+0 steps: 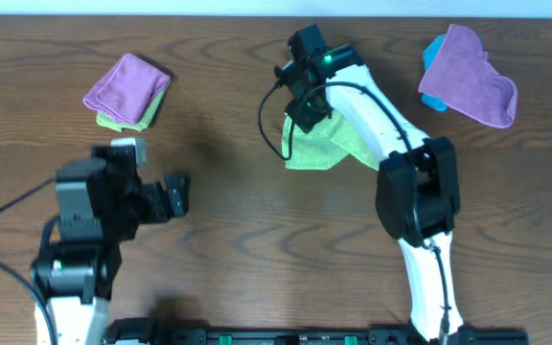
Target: Fold the cloth
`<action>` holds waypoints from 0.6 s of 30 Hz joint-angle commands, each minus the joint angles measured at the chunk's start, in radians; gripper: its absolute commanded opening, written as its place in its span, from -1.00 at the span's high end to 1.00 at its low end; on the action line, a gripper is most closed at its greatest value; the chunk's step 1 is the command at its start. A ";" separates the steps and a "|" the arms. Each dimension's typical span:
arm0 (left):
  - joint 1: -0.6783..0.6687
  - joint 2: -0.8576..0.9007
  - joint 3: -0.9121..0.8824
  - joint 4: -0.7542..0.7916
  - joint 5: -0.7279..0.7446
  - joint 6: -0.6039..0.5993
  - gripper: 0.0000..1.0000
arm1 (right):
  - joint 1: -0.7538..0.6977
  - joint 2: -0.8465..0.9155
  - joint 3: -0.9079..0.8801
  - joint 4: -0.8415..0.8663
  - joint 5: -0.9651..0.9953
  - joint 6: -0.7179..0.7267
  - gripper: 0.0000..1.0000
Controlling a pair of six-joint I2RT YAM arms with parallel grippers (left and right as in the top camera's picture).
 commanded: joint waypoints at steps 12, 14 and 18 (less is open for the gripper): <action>-0.005 0.098 0.085 -0.014 0.046 0.035 -0.91 | 0.006 0.018 0.005 0.013 0.008 -0.027 -0.10; -0.005 0.098 0.085 -0.014 0.046 0.035 -0.91 | 0.006 0.018 0.005 0.014 0.000 -0.027 -0.10; -0.005 0.098 0.085 -0.014 0.047 0.035 -0.91 | 0.006 0.026 0.004 0.012 -0.009 -0.034 -0.11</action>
